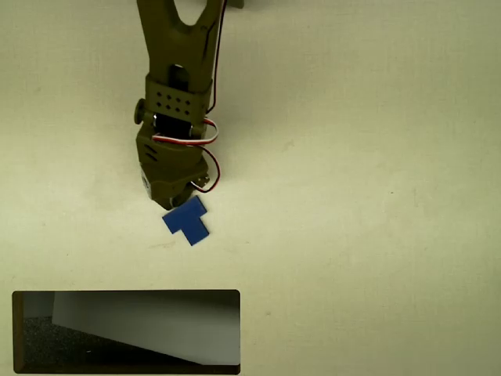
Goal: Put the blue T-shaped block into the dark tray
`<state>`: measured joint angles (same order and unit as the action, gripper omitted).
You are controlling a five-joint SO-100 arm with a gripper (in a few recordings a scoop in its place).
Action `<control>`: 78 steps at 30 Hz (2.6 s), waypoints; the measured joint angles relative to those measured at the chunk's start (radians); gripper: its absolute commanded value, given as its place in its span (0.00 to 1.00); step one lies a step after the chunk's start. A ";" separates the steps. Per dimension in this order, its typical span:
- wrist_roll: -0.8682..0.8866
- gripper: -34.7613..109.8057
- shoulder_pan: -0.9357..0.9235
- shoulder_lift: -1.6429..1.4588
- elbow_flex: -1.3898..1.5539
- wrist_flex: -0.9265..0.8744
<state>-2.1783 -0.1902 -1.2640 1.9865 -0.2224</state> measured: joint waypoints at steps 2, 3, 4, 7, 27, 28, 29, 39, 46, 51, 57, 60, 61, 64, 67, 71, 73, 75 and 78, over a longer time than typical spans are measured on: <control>0.017 0.24 0.018 0.032 -0.035 0.005; 0.021 0.24 0.029 0.044 -0.044 0.005; 0.026 0.24 0.035 0.052 -0.057 0.005; 0.057 0.24 0.063 0.072 -0.089 0.005; 0.172 0.24 0.166 0.261 -0.330 0.037; 0.219 0.24 0.172 0.281 -0.337 0.091; 0.298 0.24 0.178 0.316 -0.350 0.175; 1.037 0.24 0.167 0.425 -0.480 0.699; 1.072 0.24 0.178 0.425 -0.500 0.746; 0.999 0.24 0.198 0.425 -0.488 0.715; 0.930 0.24 0.334 0.486 -0.566 0.523; 0.887 0.24 0.385 0.509 -0.586 0.465; 0.871 0.24 0.397 0.520 -0.588 0.459; 0.834 0.24 0.425 0.528 -0.588 0.422; 0.788 0.24 0.420 0.535 -0.588 0.402; 0.730 0.24 0.396 0.545 -0.600 0.397; 0.686 0.24 0.373 0.572 -0.629 0.387; 0.649 0.24 0.330 0.604 -0.680 0.367; 0.598 0.24 0.235 0.664 -0.772 0.365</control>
<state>-1.5800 0.0445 -0.5998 1.2149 0.1427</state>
